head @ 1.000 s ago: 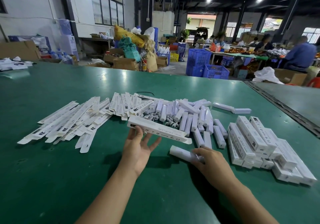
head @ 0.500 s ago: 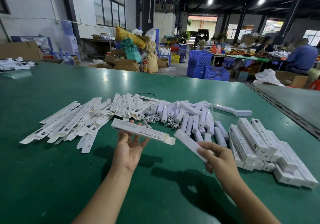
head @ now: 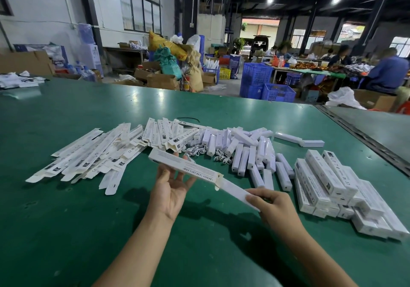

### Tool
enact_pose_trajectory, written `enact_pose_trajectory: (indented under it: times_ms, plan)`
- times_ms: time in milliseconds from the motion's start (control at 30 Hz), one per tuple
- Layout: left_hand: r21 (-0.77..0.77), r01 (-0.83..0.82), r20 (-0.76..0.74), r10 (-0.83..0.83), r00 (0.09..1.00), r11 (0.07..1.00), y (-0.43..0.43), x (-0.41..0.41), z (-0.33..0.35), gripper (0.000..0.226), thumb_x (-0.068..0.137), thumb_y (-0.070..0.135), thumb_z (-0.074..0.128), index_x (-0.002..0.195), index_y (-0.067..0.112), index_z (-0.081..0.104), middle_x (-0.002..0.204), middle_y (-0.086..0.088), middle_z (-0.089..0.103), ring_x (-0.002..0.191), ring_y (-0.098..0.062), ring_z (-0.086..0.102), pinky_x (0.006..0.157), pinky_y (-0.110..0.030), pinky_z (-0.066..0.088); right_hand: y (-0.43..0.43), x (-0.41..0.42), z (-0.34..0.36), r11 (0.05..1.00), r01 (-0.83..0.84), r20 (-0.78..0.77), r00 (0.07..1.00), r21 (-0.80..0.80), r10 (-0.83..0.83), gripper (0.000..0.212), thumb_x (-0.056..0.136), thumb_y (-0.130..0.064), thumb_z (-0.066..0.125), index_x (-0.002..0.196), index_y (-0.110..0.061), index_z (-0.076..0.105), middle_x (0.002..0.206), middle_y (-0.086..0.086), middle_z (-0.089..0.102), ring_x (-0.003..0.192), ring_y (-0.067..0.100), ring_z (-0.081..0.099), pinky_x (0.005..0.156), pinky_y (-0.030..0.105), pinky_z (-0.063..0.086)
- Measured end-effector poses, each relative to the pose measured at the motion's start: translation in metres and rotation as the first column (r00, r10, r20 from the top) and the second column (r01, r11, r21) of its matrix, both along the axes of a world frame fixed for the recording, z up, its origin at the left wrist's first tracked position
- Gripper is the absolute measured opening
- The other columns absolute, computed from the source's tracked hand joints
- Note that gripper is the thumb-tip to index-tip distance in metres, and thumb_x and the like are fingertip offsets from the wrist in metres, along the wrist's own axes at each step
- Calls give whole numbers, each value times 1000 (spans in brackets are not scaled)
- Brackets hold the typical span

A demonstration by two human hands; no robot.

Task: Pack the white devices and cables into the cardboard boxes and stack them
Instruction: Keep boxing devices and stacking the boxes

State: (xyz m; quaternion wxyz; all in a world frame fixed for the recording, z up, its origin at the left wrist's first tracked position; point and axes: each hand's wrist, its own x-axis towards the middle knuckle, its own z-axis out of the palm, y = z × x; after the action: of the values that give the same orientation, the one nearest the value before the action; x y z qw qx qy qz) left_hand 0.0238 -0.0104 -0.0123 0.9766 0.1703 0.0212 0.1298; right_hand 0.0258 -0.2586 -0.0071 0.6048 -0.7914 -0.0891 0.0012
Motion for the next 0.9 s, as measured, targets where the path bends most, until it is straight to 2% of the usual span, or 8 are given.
enact_pose_trajectory:
  times_ms: [133,233,300,433,633,700,767,900]
  plan:
    - [120,8,-101,4,995,993,-5,3,-1,31,106,13,36,97,23,64,95,-6,76,84,-20,76,66,-51,62,1,0,0,999,9,-21,1000,31,-9,6,85,-21,74,85,-22,80,56,-8,63,42,0,45,44,14,35]
    - [218,29,-137,1,991,975,-12,2,-1,31,106,8,35,99,24,61,98,-7,74,91,-20,72,68,-48,62,4,-2,0,997,10,-57,998,78,-5,8,86,-20,72,86,-22,80,61,7,63,48,11,47,45,22,37]
    - [258,60,-126,-28,992,964,-17,1,-1,31,103,3,38,106,22,61,96,-5,72,94,-21,68,68,-50,62,4,-1,-1,991,12,-89,996,134,0,10,89,-18,70,88,-19,79,62,15,56,50,19,42,44,25,34]
    - [329,106,-106,-75,992,938,-24,-1,-2,29,100,-3,42,109,17,62,92,-4,67,91,-19,65,66,-44,61,6,-2,-2,984,-6,-129,991,178,29,11,89,-16,69,88,-20,79,60,7,54,46,15,39,44,24,34]
    - [319,94,-104,-64,993,943,-23,1,0,30,82,4,56,108,18,59,94,-4,68,82,-14,68,64,-46,59,10,0,-6,943,6,-219,973,332,71,13,89,-12,67,93,-13,79,58,-2,58,47,9,43,48,22,42]
    - [305,78,-107,-47,993,949,-22,2,-1,27,91,-1,51,105,19,60,90,-2,66,82,-14,66,62,-43,60,9,0,-5,923,16,-256,963,386,90,14,89,-10,66,94,-12,79,67,5,60,52,11,45,49,22,43]
    - [291,83,-98,-57,994,953,-22,2,-2,30,94,-5,46,104,19,61,89,-1,68,84,-15,69,62,-42,60,9,0,-3,901,32,-296,949,432,109,15,88,-10,65,96,-10,78,76,13,52,53,12,43,49,22,44]
    - [278,119,-56,-108,993,953,-27,-2,-1,36,94,-11,43,108,16,62,85,-1,71,91,-18,73,67,-43,61,10,0,-1,873,65,-334,936,483,115,13,86,-12,68,93,-10,78,72,7,48,52,11,39,46,22,42]
